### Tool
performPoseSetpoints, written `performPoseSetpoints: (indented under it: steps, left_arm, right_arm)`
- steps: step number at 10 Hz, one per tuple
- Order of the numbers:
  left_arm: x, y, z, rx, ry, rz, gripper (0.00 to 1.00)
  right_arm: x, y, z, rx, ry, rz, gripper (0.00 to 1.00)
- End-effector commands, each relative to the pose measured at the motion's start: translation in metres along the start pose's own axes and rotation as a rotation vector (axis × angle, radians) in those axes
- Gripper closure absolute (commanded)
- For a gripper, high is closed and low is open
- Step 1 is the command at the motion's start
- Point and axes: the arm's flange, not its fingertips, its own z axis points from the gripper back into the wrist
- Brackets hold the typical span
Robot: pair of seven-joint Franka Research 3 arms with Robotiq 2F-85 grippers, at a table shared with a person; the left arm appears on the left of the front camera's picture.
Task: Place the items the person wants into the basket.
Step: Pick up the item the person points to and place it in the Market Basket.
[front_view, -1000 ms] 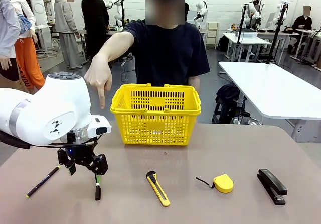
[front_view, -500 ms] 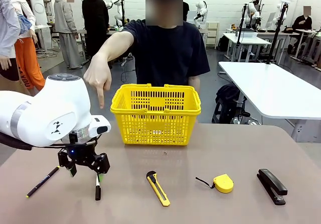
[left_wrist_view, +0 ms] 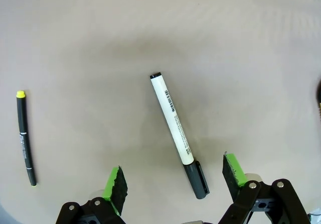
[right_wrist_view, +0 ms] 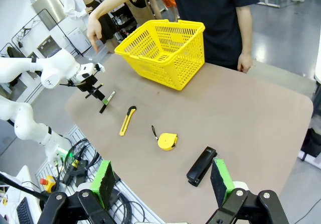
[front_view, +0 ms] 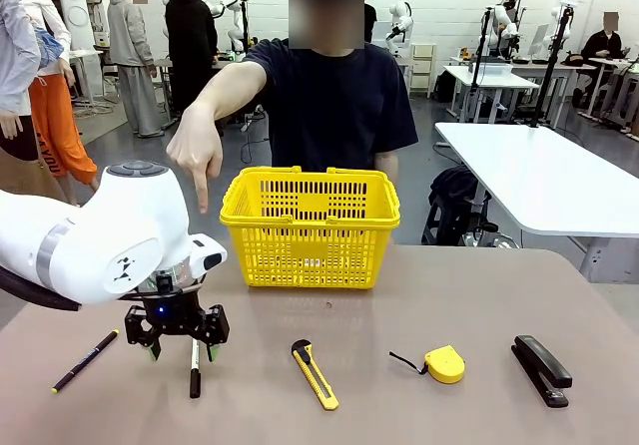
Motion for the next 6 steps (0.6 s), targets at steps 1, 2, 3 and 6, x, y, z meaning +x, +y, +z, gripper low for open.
performPoseSetpoints:
  steps: [1,2,3,6]
  left_arm:
    - [0.0009,-0.0116,-0.0119,0.044,-0.025,0.028,0.00]
    - [0.0008,-0.0131,-0.0127,0.048,-0.025,0.027,0.00]
    - [0.0009,-0.0137,-0.0126,0.049,-0.026,0.029,0.00]
    - [0.0013,-0.0148,-0.0118,0.045,-0.025,0.006,1.00]
  right_arm:
    - [0.0012,-0.0011,-0.0009,0.019,-0.018,0.016,0.00]
    - [0.0012,-0.0011,-0.0009,0.019,-0.018,0.016,0.00]
    - [0.0012,-0.0011,-0.0009,0.019,-0.018,0.016,0.00]
    - [0.0012,-0.0011,-0.0009,0.019,-0.018,0.016,0.00]
